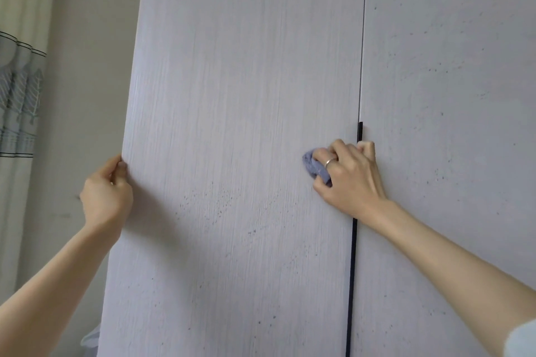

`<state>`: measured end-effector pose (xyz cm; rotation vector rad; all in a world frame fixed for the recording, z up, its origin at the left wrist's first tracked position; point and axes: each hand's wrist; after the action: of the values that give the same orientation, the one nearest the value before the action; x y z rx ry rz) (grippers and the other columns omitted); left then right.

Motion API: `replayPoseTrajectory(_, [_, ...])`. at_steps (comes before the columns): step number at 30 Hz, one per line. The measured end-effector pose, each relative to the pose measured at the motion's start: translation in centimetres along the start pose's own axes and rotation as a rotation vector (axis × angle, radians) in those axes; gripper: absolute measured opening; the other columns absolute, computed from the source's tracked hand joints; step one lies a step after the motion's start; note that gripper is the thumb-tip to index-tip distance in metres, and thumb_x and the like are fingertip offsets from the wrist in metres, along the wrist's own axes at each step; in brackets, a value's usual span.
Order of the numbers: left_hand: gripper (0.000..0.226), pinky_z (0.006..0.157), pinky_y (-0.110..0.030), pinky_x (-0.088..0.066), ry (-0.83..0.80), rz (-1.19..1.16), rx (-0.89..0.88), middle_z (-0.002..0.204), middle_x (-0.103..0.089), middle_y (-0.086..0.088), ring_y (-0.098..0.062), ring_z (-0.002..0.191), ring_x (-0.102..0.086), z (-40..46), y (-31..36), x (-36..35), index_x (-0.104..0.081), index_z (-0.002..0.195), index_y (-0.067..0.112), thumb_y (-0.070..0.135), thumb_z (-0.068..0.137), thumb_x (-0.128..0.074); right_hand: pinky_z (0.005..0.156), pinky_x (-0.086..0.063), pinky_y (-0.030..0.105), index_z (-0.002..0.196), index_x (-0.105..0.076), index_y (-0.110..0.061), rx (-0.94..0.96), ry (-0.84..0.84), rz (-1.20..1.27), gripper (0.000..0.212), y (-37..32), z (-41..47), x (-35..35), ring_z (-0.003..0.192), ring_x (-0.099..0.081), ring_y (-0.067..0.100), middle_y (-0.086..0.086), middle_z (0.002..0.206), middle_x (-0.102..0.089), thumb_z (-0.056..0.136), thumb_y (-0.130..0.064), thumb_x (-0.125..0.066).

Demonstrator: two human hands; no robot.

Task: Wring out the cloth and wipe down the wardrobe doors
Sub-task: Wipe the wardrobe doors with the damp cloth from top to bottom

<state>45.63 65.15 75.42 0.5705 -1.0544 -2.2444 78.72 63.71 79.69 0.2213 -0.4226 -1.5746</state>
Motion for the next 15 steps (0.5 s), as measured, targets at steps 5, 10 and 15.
replayPoseTrajectory(5, [0.035,0.076,-0.029,-0.031,0.020,0.021,-0.003,0.114,-0.060,-0.026,-0.036,0.093,-0.050,-0.4,-0.1,-0.2,-0.054,0.131,0.010,0.013,0.101,-0.036,0.068,-0.020,0.034,0.086,-0.065,-0.014,-0.088,-0.035,0.011,0.031,1.4,1.4,0.5,0.059,-0.056,0.027,0.008,0.077,-0.053,0.070,-0.026,-0.041])
replayPoseTrajectory(10, [0.033,0.077,-0.037,-0.035,0.030,0.063,-0.038,0.100,-0.060,-0.029,-0.032,0.082,-0.045,0.1,-0.6,-0.3,-0.057,0.126,0.009,0.012,0.100,-0.037,0.085,-0.030,0.038,0.121,-0.051,-0.015,-0.425,0.109,0.033,0.036,4.6,10.8,3.0,0.104,-0.047,0.032,0.015,0.116,-0.044,0.086,-0.011,-0.046])
replayPoseTrajectory(15, [0.033,0.078,-0.040,-0.038,0.022,0.086,-0.039,0.098,-0.059,-0.027,-0.031,0.081,-0.044,0.7,-1.3,-0.4,-0.058,0.124,0.009,0.014,0.100,-0.036,0.096,-0.035,0.039,0.133,-0.047,-0.014,-0.407,-0.012,0.114,0.047,6.7,16.5,3.1,0.116,-0.038,0.035,0.017,0.128,-0.036,0.088,0.000,-0.043])
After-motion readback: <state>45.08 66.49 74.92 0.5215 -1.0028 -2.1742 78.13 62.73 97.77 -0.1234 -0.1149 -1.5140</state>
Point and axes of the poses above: each hand's wrist, its own z-axis towards the middle knuckle, its own x-axis out of the back of the hand, y = z × x
